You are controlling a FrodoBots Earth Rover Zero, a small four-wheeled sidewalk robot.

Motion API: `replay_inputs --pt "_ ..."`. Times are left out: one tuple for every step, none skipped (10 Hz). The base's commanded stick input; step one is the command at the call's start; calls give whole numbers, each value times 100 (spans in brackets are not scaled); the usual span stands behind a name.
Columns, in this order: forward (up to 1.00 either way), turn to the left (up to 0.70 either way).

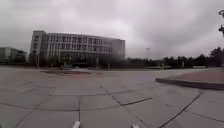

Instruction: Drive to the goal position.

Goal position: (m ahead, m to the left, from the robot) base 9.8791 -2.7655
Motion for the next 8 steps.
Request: replay_inputs --pt "70 0" --pt "70 0" --pt "70 0" --pt "70 -1" --pt "70 -7" --pt "70 -18" --pt "70 -10" --pt "70 -1"
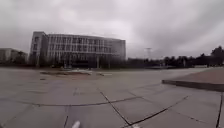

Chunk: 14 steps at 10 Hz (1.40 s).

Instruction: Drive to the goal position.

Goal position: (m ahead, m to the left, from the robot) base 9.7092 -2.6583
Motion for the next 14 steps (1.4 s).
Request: replay_inputs --pt "70 0" --pt "70 0" --pt "70 0" --pt "70 0" --pt "70 0" --pt "70 0" --pt "70 0" --pt "70 0" --pt "70 0" --pt "70 -7" --pt "70 -28" --pt "70 -31" --pt "70 -30" --pt "70 -19"
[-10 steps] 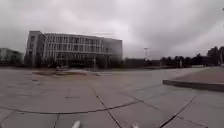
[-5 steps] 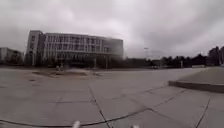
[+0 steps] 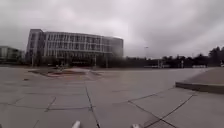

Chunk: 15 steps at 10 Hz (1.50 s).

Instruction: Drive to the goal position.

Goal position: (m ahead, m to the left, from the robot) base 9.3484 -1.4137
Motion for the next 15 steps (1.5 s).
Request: replay_inputs --pt "70 0" --pt "70 0" --pt "70 0" --pt "70 0" --pt "70 0" --pt "70 0" --pt "70 0" --pt "70 0" --pt "70 0" --pt "70 0" --pt "70 0" --pt "70 0" --pt "70 0" --pt "70 0" --pt "70 0"
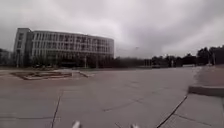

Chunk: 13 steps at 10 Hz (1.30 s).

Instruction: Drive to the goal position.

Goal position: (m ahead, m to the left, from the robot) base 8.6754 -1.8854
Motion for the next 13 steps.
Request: replay_inputs --pt "70 0" --pt "70 0" --pt "70 0" --pt "70 0" --pt "70 0" --pt "70 0" --pt "70 0" --pt "70 0" --pt "70 0" --pt "70 0" --pt "70 0" --pt "70 0" --pt "70 0"
